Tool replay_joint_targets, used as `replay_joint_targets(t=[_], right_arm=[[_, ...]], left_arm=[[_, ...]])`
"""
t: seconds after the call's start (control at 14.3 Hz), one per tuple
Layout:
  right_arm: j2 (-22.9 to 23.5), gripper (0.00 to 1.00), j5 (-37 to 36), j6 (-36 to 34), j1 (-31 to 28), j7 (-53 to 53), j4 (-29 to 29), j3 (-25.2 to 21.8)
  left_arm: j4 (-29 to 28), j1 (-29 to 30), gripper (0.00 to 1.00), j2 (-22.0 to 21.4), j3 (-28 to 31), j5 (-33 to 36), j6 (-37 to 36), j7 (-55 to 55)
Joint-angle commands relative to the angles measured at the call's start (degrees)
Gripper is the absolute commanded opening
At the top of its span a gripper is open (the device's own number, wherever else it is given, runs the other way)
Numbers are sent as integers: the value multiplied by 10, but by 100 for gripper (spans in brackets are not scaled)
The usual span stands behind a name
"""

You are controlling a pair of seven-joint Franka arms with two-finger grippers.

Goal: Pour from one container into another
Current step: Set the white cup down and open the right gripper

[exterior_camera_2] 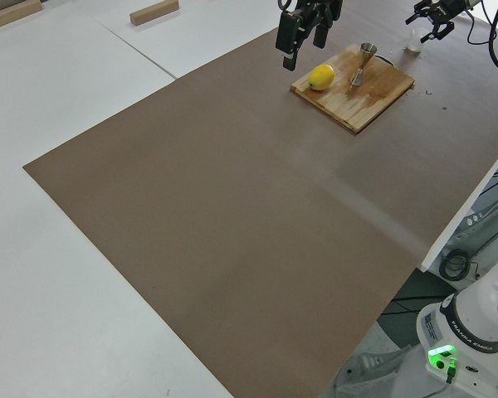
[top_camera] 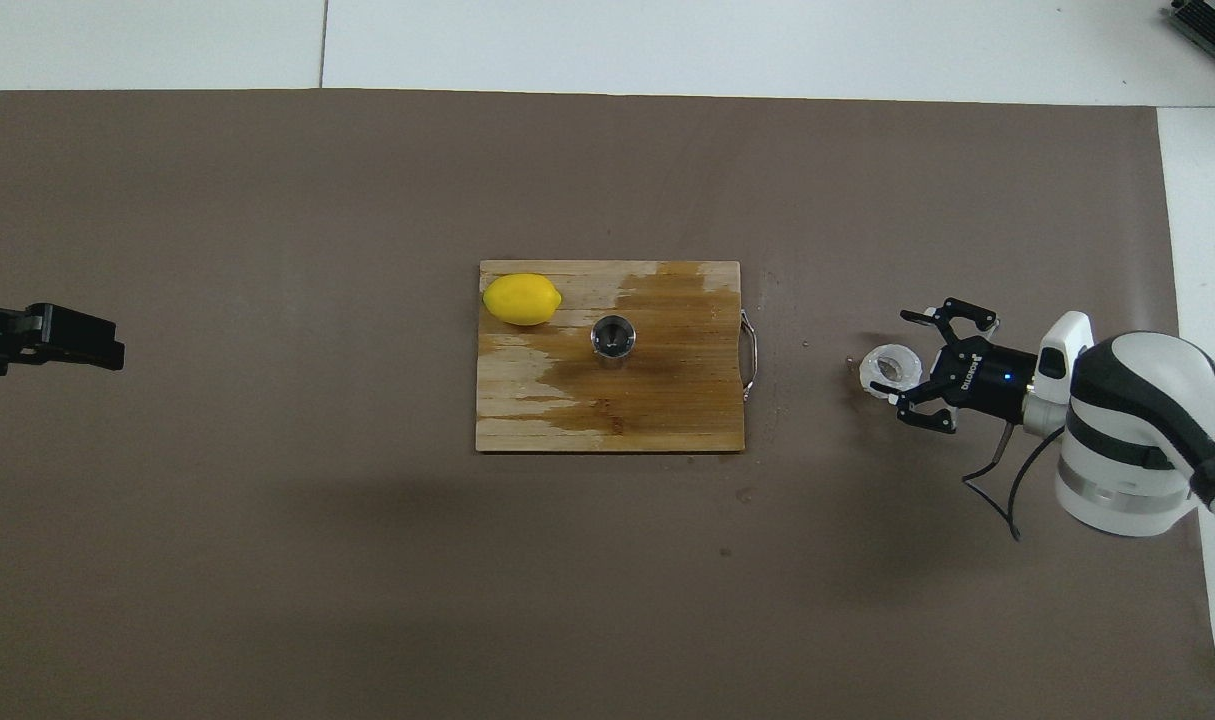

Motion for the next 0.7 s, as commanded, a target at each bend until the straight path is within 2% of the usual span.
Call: replay_joint_targets(t=[0.0,0.35,0.63], right_arm=[[-24,100,-46,-7,-9,73,-4,3],[-66,100,-134,-10,12,258,-1,4],[-73,100,-223,-7,15,383,9,8]], left_arm=[[-3,2,100,-8,0,8,-11,0],[0,-2,100,-8,-1,8,-4,7],[1,-2,100,-5,-1,10,12,13]])
